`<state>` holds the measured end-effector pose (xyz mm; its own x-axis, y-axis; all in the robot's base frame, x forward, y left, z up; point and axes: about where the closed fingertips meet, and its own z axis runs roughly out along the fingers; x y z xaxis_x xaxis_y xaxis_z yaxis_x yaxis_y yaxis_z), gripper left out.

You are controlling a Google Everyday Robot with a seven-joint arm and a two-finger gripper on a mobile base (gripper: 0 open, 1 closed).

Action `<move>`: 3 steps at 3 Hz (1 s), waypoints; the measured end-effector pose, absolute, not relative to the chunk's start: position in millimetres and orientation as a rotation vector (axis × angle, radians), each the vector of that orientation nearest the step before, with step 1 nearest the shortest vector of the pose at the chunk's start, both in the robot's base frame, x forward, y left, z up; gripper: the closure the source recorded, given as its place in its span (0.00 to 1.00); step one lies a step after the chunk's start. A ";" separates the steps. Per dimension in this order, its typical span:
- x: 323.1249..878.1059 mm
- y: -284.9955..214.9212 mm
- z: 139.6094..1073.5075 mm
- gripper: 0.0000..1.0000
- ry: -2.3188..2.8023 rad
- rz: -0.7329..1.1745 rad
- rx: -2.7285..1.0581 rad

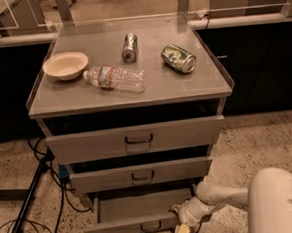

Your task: Open bottom drawer

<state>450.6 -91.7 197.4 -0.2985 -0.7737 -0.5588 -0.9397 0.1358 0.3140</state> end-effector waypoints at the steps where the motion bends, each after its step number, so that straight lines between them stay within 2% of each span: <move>1: 444.4 -98.8 181.7 0.00 2.191 0.944 -1.657; 2: 444.3 -98.8 185.2 0.00 2.191 0.945 -1.656; 3: 418.3 -107.6 191.6 0.00 2.179 1.008 -1.658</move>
Offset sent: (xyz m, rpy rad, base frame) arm -0.0502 -0.0296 -0.0234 -0.0200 0.1180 0.0059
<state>418.3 -107.6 191.6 -0.3372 -0.7613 -0.5538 -0.9149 0.1263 0.3834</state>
